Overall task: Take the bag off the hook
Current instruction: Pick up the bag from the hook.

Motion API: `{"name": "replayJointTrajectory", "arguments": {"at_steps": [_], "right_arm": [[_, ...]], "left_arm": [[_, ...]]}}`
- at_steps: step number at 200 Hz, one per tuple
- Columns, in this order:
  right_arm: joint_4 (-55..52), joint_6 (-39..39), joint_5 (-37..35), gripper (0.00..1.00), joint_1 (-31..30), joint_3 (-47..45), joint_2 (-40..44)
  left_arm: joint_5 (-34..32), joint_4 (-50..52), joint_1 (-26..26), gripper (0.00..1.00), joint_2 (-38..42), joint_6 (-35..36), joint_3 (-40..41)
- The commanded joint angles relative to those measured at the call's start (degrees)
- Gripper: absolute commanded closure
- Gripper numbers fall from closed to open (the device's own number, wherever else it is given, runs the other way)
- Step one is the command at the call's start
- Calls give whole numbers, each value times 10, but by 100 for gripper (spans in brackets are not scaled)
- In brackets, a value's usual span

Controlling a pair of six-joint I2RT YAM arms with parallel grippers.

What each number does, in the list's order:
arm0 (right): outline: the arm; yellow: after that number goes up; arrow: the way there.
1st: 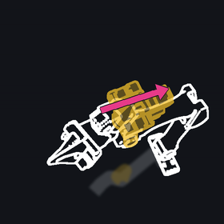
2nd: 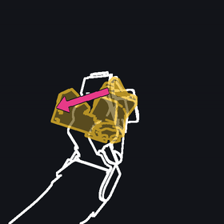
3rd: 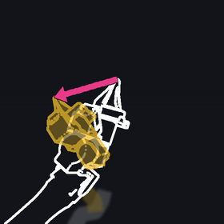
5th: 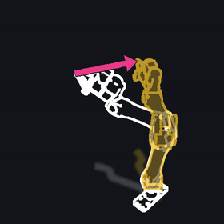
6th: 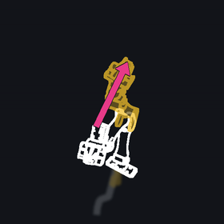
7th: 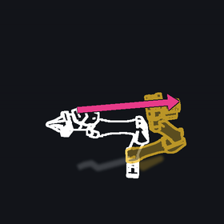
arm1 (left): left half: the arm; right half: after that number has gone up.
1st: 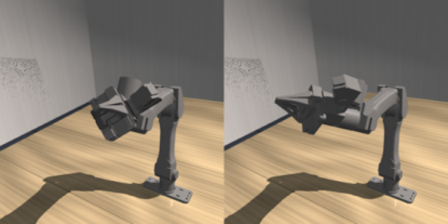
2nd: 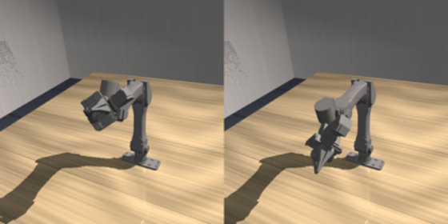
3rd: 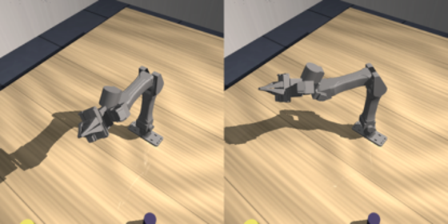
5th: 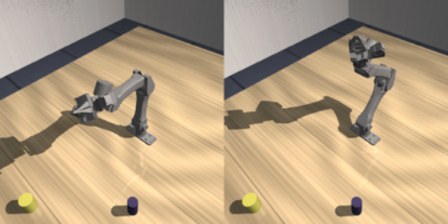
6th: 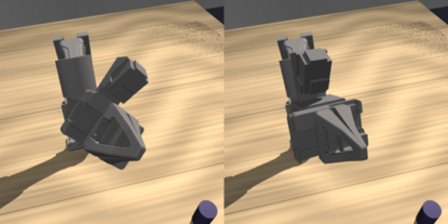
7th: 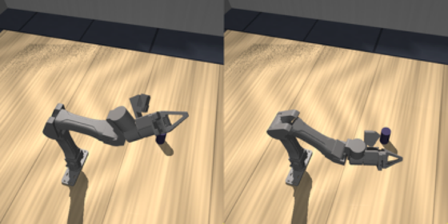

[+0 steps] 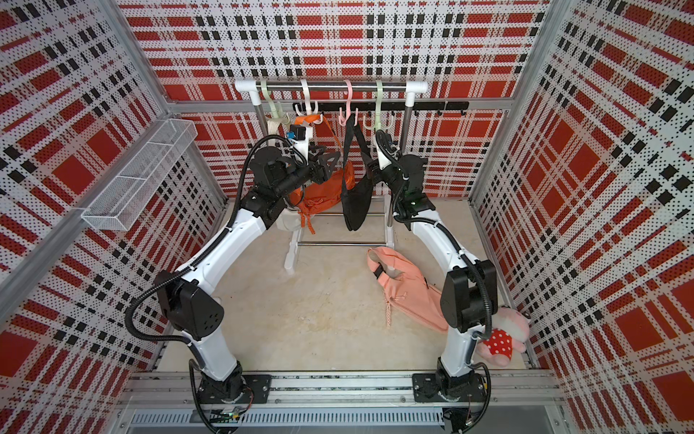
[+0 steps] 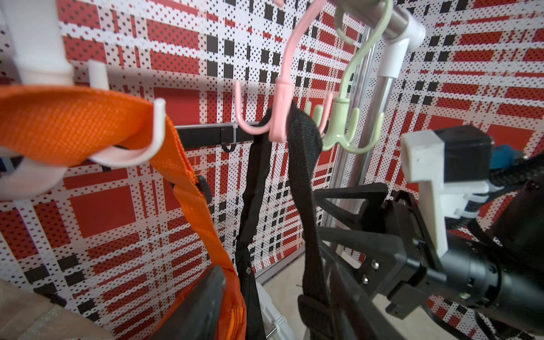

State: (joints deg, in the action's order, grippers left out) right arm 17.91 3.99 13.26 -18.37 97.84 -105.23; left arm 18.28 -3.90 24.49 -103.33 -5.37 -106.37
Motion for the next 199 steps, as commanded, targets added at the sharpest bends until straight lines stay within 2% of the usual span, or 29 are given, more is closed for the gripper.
{"name": "replayJointTrajectory", "arguments": {"at_steps": [1, 40, 56, 85, 141, 199], "right_arm": [[37, -1, 21, 42, -11, -5, -8], [43, 1, 18, 42, -30, 2, -18], [44, -8, 19, 42, -32, 11, -26], [55, -24, 36, 42, -41, 24, -34], [32, -25, 39, 42, -54, 37, -38], [17, 7, -24, 41, -54, 12, -8]], "left_arm": [[15, -17, 0, 36, 13, -9, -6], [16, -29, -5, 36, 4, -13, 2], [34, -38, -9, 40, 4, -18, 3], [57, -45, -10, 40, 0, -18, 5], [61, -61, -11, 40, -11, -25, 19], [77, -81, -14, 53, -36, -45, 10]]}}
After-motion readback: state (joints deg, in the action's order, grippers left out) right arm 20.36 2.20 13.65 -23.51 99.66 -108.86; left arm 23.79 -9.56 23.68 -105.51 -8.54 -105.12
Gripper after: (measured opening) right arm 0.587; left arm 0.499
